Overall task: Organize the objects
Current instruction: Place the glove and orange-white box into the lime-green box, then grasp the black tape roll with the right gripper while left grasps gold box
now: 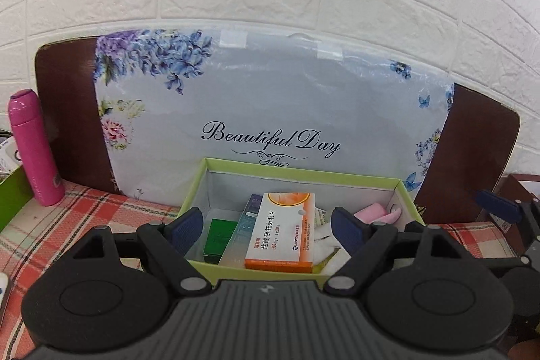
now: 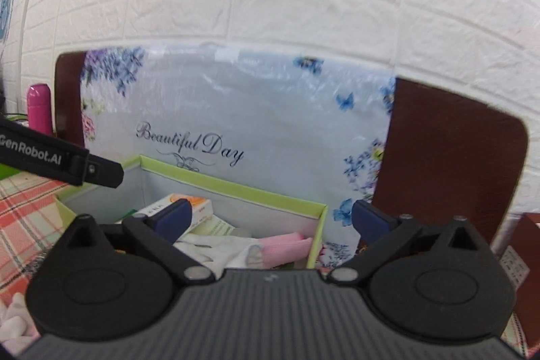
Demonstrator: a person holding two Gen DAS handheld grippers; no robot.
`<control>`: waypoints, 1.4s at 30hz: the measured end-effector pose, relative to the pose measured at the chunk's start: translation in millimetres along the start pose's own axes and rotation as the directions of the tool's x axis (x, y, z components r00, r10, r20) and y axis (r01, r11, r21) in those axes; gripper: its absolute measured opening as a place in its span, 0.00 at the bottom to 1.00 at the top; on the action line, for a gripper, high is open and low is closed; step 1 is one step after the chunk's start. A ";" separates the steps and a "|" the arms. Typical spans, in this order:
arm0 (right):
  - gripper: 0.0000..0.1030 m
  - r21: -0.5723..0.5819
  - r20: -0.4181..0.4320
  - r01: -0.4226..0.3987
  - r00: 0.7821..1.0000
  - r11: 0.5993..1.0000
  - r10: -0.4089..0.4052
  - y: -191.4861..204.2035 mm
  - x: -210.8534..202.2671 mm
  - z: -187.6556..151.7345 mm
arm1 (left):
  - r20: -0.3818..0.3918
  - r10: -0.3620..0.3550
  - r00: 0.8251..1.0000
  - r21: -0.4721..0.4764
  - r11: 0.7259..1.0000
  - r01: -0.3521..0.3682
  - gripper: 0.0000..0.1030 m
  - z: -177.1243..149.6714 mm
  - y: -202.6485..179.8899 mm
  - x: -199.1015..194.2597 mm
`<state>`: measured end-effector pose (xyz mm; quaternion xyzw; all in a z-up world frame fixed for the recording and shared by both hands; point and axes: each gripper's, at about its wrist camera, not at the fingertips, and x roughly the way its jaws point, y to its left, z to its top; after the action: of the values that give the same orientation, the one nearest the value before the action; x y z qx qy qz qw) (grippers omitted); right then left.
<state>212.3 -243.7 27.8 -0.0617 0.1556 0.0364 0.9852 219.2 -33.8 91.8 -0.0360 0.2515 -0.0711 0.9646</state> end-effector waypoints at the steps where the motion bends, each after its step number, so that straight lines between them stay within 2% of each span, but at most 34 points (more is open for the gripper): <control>1: 1.00 -0.002 0.005 0.003 1.000 1.000 -0.003 0.9 -9.2 1.0 | 0.003 0.003 1.000 -0.002 1.000 -0.003 0.84 -1.5 -0.8 -8.2; 8: 1.00 0.009 0.012 0.044 0.999 0.999 -0.044 7.0 -75.7 2.5 | 0.031 0.001 1.000 0.013 1.000 -0.002 0.84 -21.6 -4.1 -65.0; 11: 1.00 0.021 0.011 0.053 0.999 0.998 -0.053 11.8 -105.5 -3.7 | 0.052 -0.014 0.999 0.015 1.000 0.013 0.85 -38.4 2.5 -88.9; 15: 1.00 0.027 0.000 0.032 0.999 0.999 -0.032 17.9 -140.8 -21.3 | 0.038 -0.023 0.999 -0.004 1.000 0.023 0.87 -68.5 16.8 -110.4; 20: 1.00 0.043 -0.088 -0.033 0.995 0.999 0.037 28.1 -162.2 -55.6 | -0.060 -0.063 0.996 -0.001 0.998 0.064 0.87 -111.3 31.6 -113.0; 23: 1.00 0.049 -0.171 -0.107 0.979 0.993 0.114 41.5 -164.5 -82.5 | -0.137 -0.079 0.987 0.011 0.997 0.081 0.87 -138.7 36.8 -108.7; 26: 0.99 0.022 -0.237 -0.125 0.963 0.992 0.126 61.0 -162.1 -106.8 | -0.195 -0.097 0.976 0.010 0.995 0.101 0.80 -161.6 41.7 -103.2; 27: 0.95 0.012 -0.259 -0.134 0.957 0.991 0.132 67.9 -161.0 -113.7 | -0.210 -0.095 0.973 0.011 0.995 0.100 0.77 -166.9 43.1 -101.4; 30: 0.84 0.003 -0.307 -0.162 0.939 0.987 0.155 82.2 -159.2 -127.5 | -0.218 -0.082 0.973 0.017 0.996 0.088 0.76 -170.7 44.9 -94.3; 32: 0.79 0.004 -0.321 -0.165 0.934 0.986 0.157 86.4 -158.2 -131.3 | -0.205 -0.065 0.977 0.021 0.997 0.071 0.76 -172.4 45.9 -90.3; 35: 0.66 0.013 -0.331 -0.153 0.932 0.988 0.149 85.8 -155.6 -132.9 | -0.217 -0.073 0.974 0.031 0.996 0.081 0.76 -173.1 43.9 -78.8; 37: 0.58 0.028 -0.343 -0.155 0.926 0.987 0.156 82.4 -151.5 -133.3 | -0.230 -0.077 0.970 0.028 0.996 0.086 0.67 -174.5 41.7 -70.7; 39: 0.45 0.052 -0.354 -0.178 0.917 0.983 0.185 81.3 -149.4 -134.2 | -0.252 -0.090 0.964 0.016 0.995 0.098 0.39 -176.6 40.9 -65.1; 40: 0.42 0.060 -0.358 -0.188 0.913 0.980 0.196 81.8 -148.9 -134.4 | -0.258 -0.091 0.962 0.011 0.995 0.097 0.34 -177.7 41.2 -64.2; 42: 0.37 0.055 -0.369 -0.195 0.907 0.979 0.201 85.2 -148.1 -134.9 | -0.260 -0.098 0.961 0.028 0.994 0.109 0.33 -178.6 40.2 -68.8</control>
<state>23.4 -185.1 -62.8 -0.0431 0.3457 0.1224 0.9293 77.0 10.5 -34.9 -0.0193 0.3710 -0.1309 0.9192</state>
